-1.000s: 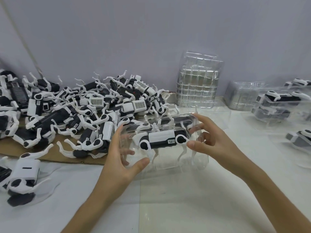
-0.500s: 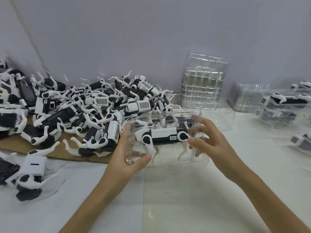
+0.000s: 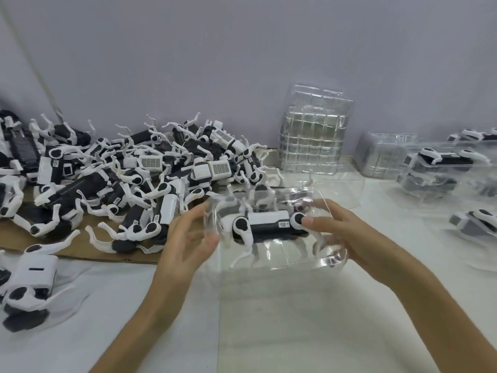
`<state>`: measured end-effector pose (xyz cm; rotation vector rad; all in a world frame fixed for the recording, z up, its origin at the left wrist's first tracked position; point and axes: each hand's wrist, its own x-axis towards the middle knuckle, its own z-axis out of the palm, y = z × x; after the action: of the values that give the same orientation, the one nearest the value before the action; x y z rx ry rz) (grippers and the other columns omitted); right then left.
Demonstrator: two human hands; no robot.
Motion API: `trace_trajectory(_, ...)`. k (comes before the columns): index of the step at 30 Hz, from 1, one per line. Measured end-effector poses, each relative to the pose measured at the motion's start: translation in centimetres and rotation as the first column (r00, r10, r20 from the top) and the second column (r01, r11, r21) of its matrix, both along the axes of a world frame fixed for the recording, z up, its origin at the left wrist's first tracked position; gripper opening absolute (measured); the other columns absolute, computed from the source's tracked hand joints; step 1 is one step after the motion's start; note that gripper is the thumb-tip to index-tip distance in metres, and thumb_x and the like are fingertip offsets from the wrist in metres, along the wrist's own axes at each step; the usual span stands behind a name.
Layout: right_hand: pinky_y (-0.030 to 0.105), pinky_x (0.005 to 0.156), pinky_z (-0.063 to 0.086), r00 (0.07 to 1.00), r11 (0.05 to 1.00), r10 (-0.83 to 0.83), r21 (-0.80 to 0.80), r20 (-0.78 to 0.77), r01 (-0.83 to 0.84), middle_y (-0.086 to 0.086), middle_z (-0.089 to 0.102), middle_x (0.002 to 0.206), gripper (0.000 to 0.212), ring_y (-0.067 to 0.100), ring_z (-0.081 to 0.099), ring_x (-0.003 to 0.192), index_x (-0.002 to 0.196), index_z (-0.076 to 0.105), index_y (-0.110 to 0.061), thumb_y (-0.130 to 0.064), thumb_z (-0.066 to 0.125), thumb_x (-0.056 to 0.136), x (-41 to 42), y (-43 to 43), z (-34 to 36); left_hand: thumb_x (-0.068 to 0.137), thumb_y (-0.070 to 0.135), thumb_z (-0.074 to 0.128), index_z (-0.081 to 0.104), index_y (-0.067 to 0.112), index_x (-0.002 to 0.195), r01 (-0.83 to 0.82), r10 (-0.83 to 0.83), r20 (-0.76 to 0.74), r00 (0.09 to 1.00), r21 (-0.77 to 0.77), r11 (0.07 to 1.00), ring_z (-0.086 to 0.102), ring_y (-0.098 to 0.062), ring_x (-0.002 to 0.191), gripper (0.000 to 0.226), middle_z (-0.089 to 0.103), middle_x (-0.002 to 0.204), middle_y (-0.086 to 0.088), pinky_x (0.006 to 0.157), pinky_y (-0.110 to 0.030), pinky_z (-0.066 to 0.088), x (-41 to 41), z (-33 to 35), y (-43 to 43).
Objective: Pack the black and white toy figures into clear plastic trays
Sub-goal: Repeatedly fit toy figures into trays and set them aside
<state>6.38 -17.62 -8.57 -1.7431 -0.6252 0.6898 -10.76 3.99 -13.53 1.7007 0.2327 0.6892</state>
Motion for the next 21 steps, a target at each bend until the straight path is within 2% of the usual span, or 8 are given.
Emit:
trace_trajectory(3,0.035,0.071,0.058,0.998,0.987,0.058,-0.149,0.029,-0.053,-0.002,0.069,0.119,0.073,0.024,0.071,0.092,0.131,0.053,-0.040,-0.058,0.077,0.065,0.9,-1.1,0.2,0.067,0.061,0.066,0.060,0.050,0.118,-0.016,0.016,-0.034,0.999,0.006,1.000,0.064,-0.011,0.091,0.052,0.057,0.121,0.013,0.072,-0.019,0.049,0.1,-0.2,0.2)
trace_trajectory(6,0.038,0.086,0.059,0.994,0.977,0.022,-0.212,0.105,0.001,-0.007,0.068,0.118,0.066,0.013,0.067,0.105,0.124,0.058,-0.040,-0.058,0.078,0.064,1.6,-1.8,0.2,0.063,0.066,0.067,0.060,0.053,0.116,0.022,-0.016,-0.143,0.990,0.042,0.999,0.065,-0.013,0.090,0.054,0.060,0.114,0.017,0.070,-0.024,0.047,0.4,-0.7,0.3)
trace_trajectory(9,0.030,0.095,0.047,0.982,0.974,-0.028,-0.214,0.187,0.069,-0.016,0.062,0.123,0.058,0.004,0.059,0.115,0.117,0.058,-0.040,-0.048,0.088,0.068,2.0,-1.8,-0.2,0.068,0.075,0.066,0.058,0.058,0.116,0.053,-0.045,-0.237,0.970,0.027,0.998,0.067,-0.006,0.093,0.052,0.062,0.111,0.022,0.074,-0.019,0.046,0.7,-1.2,0.0)
trace_trajectory(12,0.029,0.096,0.046,0.792,0.973,-0.208,0.035,0.574,0.230,-0.018,0.061,0.124,0.048,0.006,0.056,0.119,0.110,0.061,-0.039,-0.007,0.079,0.079,1.3,-1.1,-0.3,0.077,0.066,0.056,0.054,0.057,0.115,-0.029,0.047,-0.254,0.966,0.074,0.997,0.059,0.009,0.103,0.039,0.059,0.118,0.025,0.084,-0.015,0.041,1.0,-1.6,-0.5)
trace_trajectory(14,0.030,0.089,0.051,0.624,0.942,-0.332,0.285,0.708,0.178,-0.016,0.068,0.114,0.042,0.009,0.064,0.108,0.106,0.068,-0.031,0.003,0.071,0.082,0.2,-0.7,0.2,0.077,0.059,0.056,0.058,0.051,0.111,-0.107,0.132,-0.198,0.971,0.135,0.985,0.057,0.007,0.105,0.036,0.060,0.114,0.022,0.086,-0.019,0.043,1.0,-1.6,-0.6)
trace_trajectory(15,0.031,0.086,0.052,0.599,0.932,-0.335,0.349,0.727,0.097,-0.015,0.070,0.109,0.034,0.011,0.067,0.103,0.104,0.071,-0.027,0.000,0.069,0.084,-0.5,-0.5,0.5,0.076,0.057,0.059,0.061,0.048,0.107,-0.133,0.156,-0.165,0.974,0.144,0.981,0.059,0.003,0.100,0.032,0.062,0.109,0.018,0.084,-0.020,0.045,0.9,-1.5,-0.6)
trace_trajectory(17,0.027,0.087,0.051,0.595,0.948,-0.195,0.305,0.780,-0.089,-0.014,0.071,0.111,0.025,0.011,0.067,0.104,0.108,0.073,-0.024,-0.011,0.069,0.086,-2.0,0.1,0.8,0.080,0.057,0.063,0.066,0.045,0.102,-0.113,0.130,-0.141,0.981,0.118,0.986,0.065,-0.004,0.091,0.025,0.066,0.101,0.012,0.077,-0.023,0.050,0.8,-1.3,-0.5)
trace_trajectory(21,0.013,0.105,0.034,0.478,0.954,0.263,-0.150,0.838,-0.261,-0.025,0.055,0.138,0.041,-0.008,0.047,0.128,0.128,0.063,-0.039,-0.039,0.071,0.087,-4.4,1.4,-0.5,0.091,0.047,0.049,0.068,0.046,0.113,0.070,-0.041,-0.180,0.983,0.156,0.985,0.065,-0.003,0.109,0.029,0.070,0.114,0.021,0.088,-0.028,0.048,0.7,-1.6,-0.7)
